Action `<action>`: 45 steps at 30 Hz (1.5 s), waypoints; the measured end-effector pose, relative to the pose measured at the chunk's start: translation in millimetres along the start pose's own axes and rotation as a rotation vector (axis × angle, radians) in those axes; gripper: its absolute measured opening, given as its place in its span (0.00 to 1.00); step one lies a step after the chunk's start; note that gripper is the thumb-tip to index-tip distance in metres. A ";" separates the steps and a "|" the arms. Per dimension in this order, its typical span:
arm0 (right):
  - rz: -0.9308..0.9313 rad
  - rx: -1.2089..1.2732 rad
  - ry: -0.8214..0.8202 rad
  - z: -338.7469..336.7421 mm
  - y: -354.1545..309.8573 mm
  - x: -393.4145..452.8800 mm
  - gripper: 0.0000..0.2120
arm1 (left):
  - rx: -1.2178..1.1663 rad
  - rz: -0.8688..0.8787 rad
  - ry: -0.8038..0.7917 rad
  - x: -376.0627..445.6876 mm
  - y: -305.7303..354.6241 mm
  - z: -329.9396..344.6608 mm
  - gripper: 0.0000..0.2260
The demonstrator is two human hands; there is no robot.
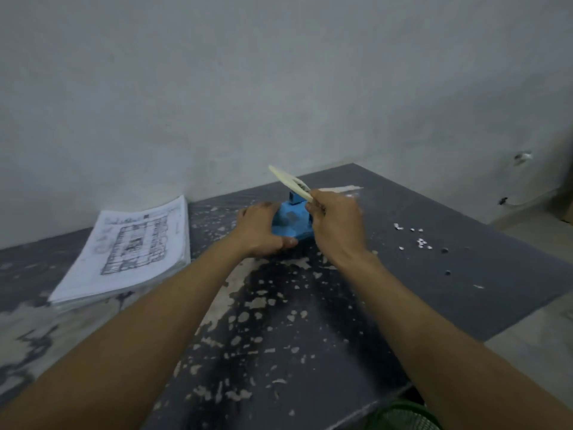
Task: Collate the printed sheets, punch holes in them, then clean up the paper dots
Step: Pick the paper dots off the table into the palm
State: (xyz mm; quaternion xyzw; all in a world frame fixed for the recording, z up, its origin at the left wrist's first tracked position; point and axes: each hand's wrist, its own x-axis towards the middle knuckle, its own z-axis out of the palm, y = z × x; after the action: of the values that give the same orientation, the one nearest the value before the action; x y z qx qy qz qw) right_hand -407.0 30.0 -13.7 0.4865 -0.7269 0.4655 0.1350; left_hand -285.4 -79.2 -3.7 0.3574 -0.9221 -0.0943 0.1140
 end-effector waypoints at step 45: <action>0.166 -0.263 -0.094 -77.3 73.6 -53.0 0.11 | -0.357 0.204 0.383 -20.1 96.3 44.7 0.03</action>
State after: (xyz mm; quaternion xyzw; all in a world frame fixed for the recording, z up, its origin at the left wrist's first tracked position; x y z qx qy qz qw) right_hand -462.3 130.2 -47.3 0.4239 -0.8248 0.3529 0.1244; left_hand -344.8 8.6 -24.8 0.2484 -0.8838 -0.1738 0.3563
